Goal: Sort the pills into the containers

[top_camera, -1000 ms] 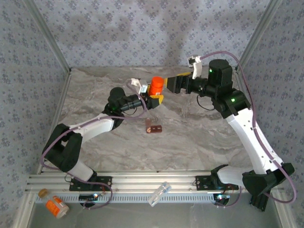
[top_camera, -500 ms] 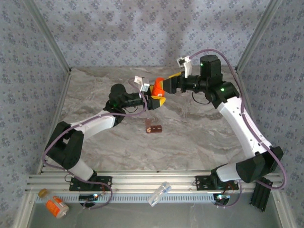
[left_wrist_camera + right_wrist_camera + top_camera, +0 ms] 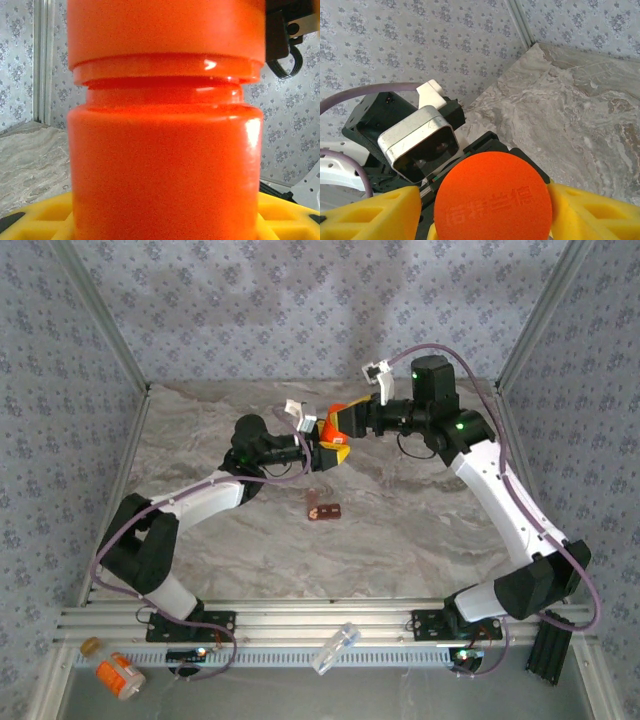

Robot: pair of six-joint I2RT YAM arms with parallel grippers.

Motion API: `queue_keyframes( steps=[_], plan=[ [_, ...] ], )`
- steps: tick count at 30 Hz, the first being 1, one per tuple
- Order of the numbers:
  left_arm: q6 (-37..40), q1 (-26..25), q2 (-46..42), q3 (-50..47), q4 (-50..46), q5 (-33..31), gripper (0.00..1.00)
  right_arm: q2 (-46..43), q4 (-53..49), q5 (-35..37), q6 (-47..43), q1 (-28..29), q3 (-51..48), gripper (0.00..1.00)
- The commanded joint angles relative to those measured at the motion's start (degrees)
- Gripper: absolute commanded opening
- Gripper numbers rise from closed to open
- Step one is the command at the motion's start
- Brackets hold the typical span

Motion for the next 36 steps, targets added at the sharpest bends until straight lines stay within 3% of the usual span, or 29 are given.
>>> queue_keyframes(
  steps=[1, 6, 12, 27, 36],
  plan=[
    [-0.4, 0.1, 0.2, 2.0, 1.7, 1.1, 0.00, 0.2, -0.2, -0.8, -0.7, 0.2, 1.9, 0.60],
    [-0.3, 0.1, 0.1, 2.2, 1.7, 0.8, 0.00, 0.1, -0.3, -0.5, -0.3, 0.5, 1.2, 0.41],
    [1.9, 0.1, -0.6, 2.6, -1.6, -1.4, 0.00, -0.1, -0.8, 4.5, 2.2, 1.9, -1.0, 0.35],
    [8.2, -2.3, -3.4, 0.3, -4.3, -14.6, 0.00, -0.5, 9.1, 31.4, 16.1, 13.1, -10.7, 0.34],
    [8.7, -3.4, -2.4, 0.3, -4.4, -16.9, 0.00, 0.0, 10.2, 32.3, 17.0, 13.8, -10.0, 0.38]
  ],
)
